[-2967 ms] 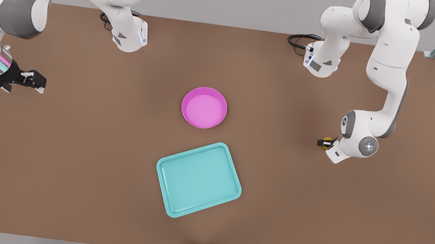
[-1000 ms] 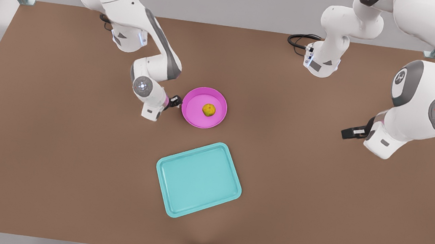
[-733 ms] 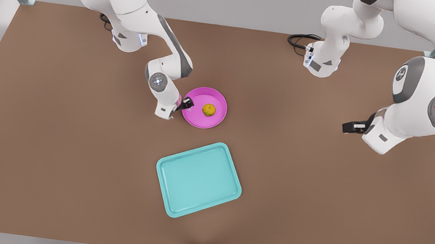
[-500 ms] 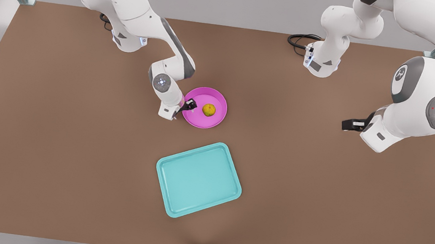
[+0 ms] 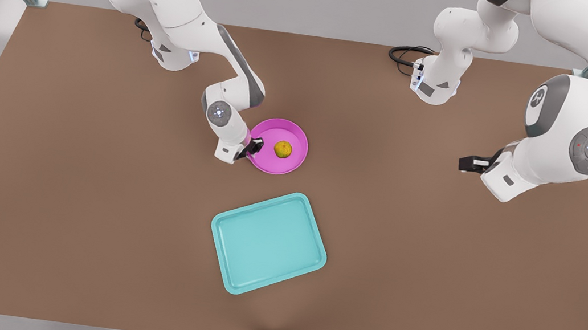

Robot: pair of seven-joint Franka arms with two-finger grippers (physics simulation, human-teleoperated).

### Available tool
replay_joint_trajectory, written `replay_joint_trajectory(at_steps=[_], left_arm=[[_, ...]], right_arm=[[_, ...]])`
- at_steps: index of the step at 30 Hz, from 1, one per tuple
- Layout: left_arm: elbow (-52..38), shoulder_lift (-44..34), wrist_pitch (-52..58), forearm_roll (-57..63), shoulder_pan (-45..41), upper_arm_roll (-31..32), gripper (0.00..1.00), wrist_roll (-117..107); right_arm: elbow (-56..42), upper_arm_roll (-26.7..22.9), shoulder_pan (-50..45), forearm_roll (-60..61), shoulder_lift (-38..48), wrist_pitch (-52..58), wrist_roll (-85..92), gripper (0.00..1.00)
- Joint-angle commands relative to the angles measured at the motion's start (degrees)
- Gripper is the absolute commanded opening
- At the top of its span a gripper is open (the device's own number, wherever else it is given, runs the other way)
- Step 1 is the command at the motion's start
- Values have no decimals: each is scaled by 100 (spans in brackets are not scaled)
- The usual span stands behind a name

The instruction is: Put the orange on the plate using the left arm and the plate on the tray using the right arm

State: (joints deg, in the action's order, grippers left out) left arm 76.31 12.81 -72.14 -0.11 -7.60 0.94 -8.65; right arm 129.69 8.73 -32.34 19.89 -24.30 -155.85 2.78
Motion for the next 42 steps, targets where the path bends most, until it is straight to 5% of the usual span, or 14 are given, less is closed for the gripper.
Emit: replay_joint_trajectory(at_steps=[1,19,31,40,41,42], left_arm=[[-2,-7,24,3,-5,3,100,241],[-2,-24,42,3,4,90,100,136],[-2,-15,42,3,4,82,100,109],[-2,2,68,3,-5,91,100,109],[-2,2,68,3,4,91,100,109],[-2,11,68,3,4,91,100,101]], right_arm=[[-5,50,35,-29,5,116,-225,21],[-1086,67,553,314,374,406,-269,21],[-4320,-249,1178,701,-1735,406,-269,21],[-4338,-249,1160,683,-1815,520,-261,21],[-4303,-249,1160,683,-1832,494,-260,100],[-4268,-258,1160,683,-1832,494,-269,100]])
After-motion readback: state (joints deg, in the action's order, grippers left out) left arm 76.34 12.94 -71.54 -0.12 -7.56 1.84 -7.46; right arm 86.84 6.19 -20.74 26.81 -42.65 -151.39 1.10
